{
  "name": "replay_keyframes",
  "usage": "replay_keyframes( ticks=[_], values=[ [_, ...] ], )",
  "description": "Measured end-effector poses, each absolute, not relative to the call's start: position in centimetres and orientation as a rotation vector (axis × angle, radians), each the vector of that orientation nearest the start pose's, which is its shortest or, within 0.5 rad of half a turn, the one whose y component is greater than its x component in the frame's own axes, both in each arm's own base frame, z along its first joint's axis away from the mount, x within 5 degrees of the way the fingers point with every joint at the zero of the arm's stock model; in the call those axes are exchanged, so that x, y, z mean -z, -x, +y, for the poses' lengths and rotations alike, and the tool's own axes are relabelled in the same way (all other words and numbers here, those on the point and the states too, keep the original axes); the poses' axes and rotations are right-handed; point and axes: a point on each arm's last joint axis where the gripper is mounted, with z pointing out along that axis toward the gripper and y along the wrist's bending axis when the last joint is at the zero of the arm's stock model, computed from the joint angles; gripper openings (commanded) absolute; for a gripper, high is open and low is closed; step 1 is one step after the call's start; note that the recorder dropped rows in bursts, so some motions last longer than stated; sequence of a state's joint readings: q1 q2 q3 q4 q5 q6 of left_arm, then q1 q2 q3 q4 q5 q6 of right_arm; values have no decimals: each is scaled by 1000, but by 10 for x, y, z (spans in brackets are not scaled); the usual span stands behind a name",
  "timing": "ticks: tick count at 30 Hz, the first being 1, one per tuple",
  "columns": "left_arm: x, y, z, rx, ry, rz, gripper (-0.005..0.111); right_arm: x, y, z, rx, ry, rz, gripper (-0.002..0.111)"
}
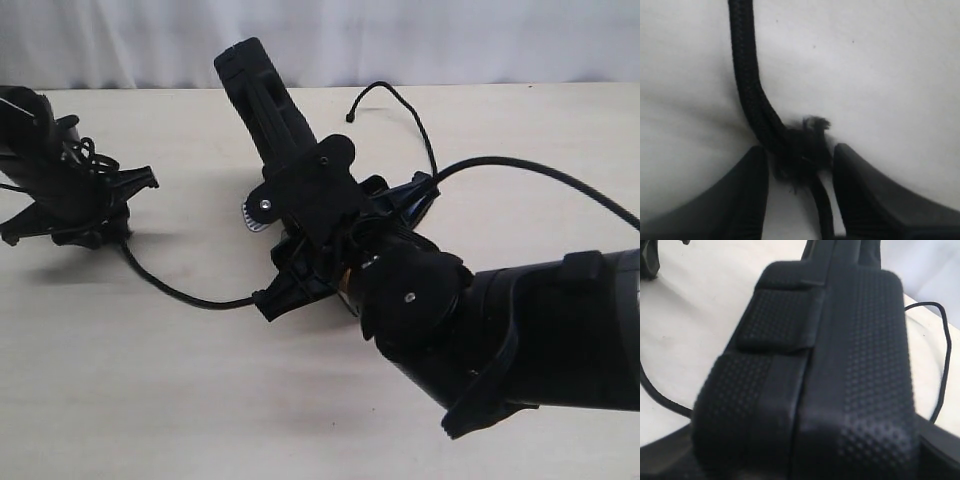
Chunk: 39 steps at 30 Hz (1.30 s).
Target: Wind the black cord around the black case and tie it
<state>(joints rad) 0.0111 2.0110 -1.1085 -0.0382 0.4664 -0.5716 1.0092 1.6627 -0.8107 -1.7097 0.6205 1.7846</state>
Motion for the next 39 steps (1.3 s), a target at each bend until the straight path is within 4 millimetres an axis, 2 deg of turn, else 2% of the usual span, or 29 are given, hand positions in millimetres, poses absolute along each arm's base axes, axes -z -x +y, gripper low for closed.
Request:
replay_keyframes(
  ticks=[7,9,11,14,15,20,26,30,35,39],
  values=[
    [-104,-377,3,172,847,2655,40,-197,-214,242,46,695,1991,4],
    [-103,-377,3,169,830,2660,37,-198,-213,243,36,702,1992,4],
    [-103,-377,3,158,772,2676,23,-198,-214,243,34,704,1991,4],
    [-103,-377,3,125,596,2716,0,-198,-213,243,25,685,2011,4],
    [-105,-377,3,111,521,2730,0,-198,-213,243,23,680,2016,4],
    [-127,-371,3,54,200,2772,0,-199,-219,237,-2,630,2053,4],
    [-172,-362,2,-3,-101,2708,0,-200,-230,226,-19,549,2097,4],
    [-192,-345,1,-18,-237,2635,0,-200,-237,219,-15,482,2124,4],
    [-209,-307,-7,46,-336,2483,0,-199,-238,217,-22,475,2129,4],
    [-221,-279,-23,37,-539,2321,0,-200,-238,218,-33,491,2125,4]
  ],
)
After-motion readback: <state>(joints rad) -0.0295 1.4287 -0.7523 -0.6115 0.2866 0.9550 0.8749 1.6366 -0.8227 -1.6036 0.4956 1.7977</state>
